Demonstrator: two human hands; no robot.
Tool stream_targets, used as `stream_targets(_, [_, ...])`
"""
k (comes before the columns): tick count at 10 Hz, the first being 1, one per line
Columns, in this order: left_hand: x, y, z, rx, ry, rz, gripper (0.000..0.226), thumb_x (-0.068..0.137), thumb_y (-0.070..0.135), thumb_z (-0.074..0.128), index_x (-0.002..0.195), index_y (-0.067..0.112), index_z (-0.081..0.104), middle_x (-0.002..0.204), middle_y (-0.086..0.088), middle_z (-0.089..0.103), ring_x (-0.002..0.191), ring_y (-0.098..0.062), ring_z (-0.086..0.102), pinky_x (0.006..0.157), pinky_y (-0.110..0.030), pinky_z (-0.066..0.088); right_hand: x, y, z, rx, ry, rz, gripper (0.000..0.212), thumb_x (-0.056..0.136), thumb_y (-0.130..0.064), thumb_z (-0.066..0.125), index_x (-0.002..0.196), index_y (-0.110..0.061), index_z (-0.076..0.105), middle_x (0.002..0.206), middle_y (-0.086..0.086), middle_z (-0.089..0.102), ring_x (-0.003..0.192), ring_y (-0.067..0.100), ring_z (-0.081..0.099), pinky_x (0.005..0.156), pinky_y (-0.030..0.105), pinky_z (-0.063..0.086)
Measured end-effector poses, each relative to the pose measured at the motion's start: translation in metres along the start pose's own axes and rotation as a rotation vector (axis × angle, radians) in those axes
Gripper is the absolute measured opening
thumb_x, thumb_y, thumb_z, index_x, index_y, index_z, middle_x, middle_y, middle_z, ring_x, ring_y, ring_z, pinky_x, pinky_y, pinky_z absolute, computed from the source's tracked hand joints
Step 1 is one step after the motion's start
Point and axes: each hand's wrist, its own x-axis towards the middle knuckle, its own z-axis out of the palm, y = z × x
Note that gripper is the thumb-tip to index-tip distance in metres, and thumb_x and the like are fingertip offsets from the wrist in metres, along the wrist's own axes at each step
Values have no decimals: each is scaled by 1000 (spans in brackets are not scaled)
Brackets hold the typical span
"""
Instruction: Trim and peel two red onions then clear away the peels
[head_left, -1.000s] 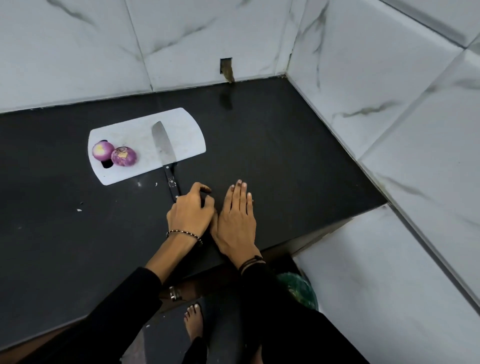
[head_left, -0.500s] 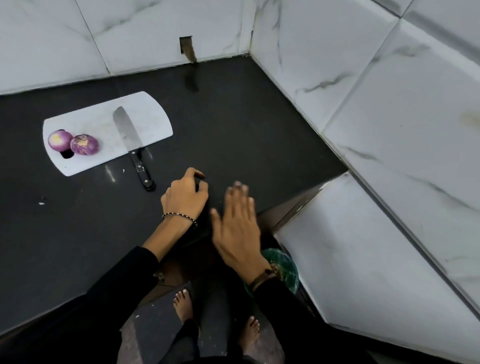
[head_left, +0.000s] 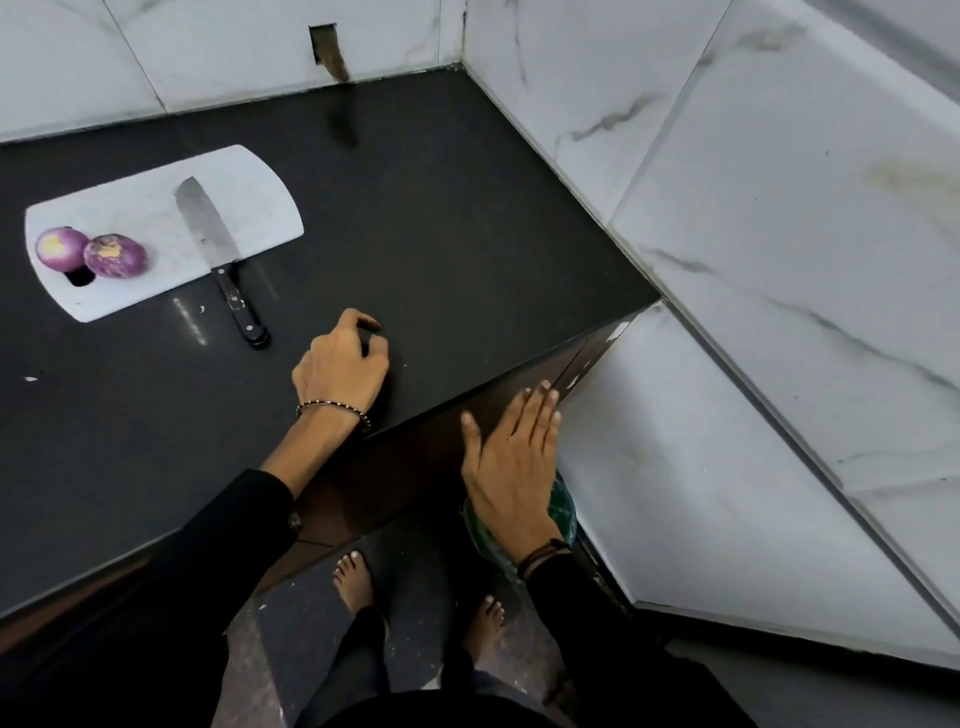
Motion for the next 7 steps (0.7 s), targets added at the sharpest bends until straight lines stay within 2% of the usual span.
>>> stream_targets(1, [-6,5,4,2,-11,1,22,93,31,50,112,29,59,77,0,63,86,-28,63,74,-36,44,3,-11,2,76,36,-218,75,106,-54,15,158,-1,5,166,16,-7,154,26,-12,125,39,-6])
stream_targets(2, [-10,8,1,43,-19,19,22,94,31,51,114,28,59,85,-2,67,90,-28,64,73,-35,45,11,-30,5,40,55,-425,68,107,-49,15,158,-5,20,167,11,10,156,22,0,127,40,2])
stream_targets(3, [-11,4,-7,86,11,45,20,95,31,54,113,27,62,95,-1,69,96,-26,64,72,-33,43,19,-41,0,21,60,-343,71,106,-51,13,156,-3,28,165,13,21,155,26,10,126,44,9])
stream_targets(4, [-9,-10,-13,113,42,119,21,95,27,58,114,22,64,108,-1,65,109,-22,54,72,-36,44,25,-54,-6,43,32,-415,71,105,-50,13,156,-3,27,165,14,19,155,25,10,126,42,10])
stream_targets(5, [-12,-28,-24,124,4,187,24,94,21,58,117,20,62,114,0,61,116,-20,49,79,-39,49,29,-70,-4,-44,-39,-567,69,104,-50,15,154,-8,35,163,12,28,153,25,18,125,44,17])
stream_targets(6, [-8,-44,-44,141,41,254,25,94,19,57,119,19,60,113,0,61,112,-22,52,82,-41,51,41,-86,-11,-63,-29,-492,64,105,-47,26,149,-4,42,158,17,37,149,31,31,120,44,26])
stream_targets(7, [-2,-58,-67,161,118,236,24,95,18,55,118,16,60,113,-3,62,102,-27,61,80,-42,52,52,-109,-32,-74,-63,-521,52,105,-39,41,143,-4,44,156,18,38,146,32,35,116,41,30])
